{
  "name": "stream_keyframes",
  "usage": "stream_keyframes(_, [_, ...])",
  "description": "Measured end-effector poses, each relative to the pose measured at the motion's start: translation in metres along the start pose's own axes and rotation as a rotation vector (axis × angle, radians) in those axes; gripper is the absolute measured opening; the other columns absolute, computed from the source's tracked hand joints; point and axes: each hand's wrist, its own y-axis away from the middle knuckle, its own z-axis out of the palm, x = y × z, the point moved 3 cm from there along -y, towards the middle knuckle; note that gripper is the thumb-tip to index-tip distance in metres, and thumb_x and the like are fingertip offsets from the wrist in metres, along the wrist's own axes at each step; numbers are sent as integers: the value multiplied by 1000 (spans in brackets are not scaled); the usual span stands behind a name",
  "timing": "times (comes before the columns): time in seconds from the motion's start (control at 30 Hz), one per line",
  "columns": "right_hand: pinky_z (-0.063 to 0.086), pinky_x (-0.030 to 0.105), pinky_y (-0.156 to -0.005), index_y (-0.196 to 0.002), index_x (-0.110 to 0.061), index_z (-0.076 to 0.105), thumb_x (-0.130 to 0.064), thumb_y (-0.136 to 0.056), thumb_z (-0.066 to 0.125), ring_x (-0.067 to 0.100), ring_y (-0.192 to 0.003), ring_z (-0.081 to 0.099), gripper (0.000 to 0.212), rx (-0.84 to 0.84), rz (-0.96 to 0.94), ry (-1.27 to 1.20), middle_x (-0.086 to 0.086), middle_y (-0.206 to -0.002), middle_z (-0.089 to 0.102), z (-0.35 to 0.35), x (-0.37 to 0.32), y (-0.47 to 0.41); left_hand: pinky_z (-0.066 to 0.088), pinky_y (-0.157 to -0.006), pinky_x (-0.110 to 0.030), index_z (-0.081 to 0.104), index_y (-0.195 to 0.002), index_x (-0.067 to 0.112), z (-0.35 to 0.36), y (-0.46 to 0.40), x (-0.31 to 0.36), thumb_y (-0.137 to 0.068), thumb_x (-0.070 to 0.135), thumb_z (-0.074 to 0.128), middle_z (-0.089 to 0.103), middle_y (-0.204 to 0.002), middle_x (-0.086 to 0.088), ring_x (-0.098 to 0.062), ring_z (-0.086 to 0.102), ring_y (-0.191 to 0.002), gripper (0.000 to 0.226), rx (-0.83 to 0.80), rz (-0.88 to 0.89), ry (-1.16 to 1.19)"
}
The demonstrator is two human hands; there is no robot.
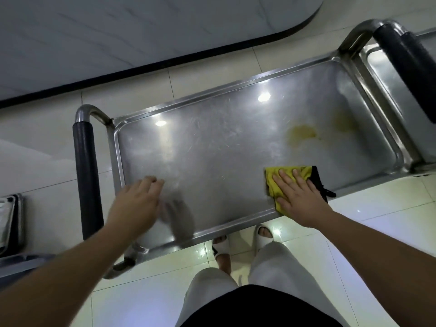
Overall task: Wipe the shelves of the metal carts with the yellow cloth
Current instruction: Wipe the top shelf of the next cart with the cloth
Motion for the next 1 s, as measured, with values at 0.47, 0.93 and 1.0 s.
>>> stream_keyframes(0.47, [29,58,-114,-154,-30,44,-54,-93,51,37,-153,27,65,233,-175,16,0,-164,38,2,17,-11,26,-124,-52,33,-159,18,54,-97,206,-105,35,45,25,-169,-9,-32,25,-154,58,122,-451,524])
stream_keyframes(0.93, [31,60,-117,-163,-46,9,-58,-100,30,21,-160,4,68,202,-141,92,-14,-172,8,-29,210,-20,2,-130,-45,15,-166,24,83,-116,236,-105,44,23,11,-174,-4,-22,3,-161,65,198,-620,436])
stream_keyframes(1.0, [32,63,-116,-163,-41,17,-55,-100,27,25,-160,9,65,218,25,16,-9,-172,16,-45,246,-24,2,-130,-44,17,-166,24,84,-117,235,-104,43,25,13,-174,-4,-22,4,-161,65,205,-628,432])
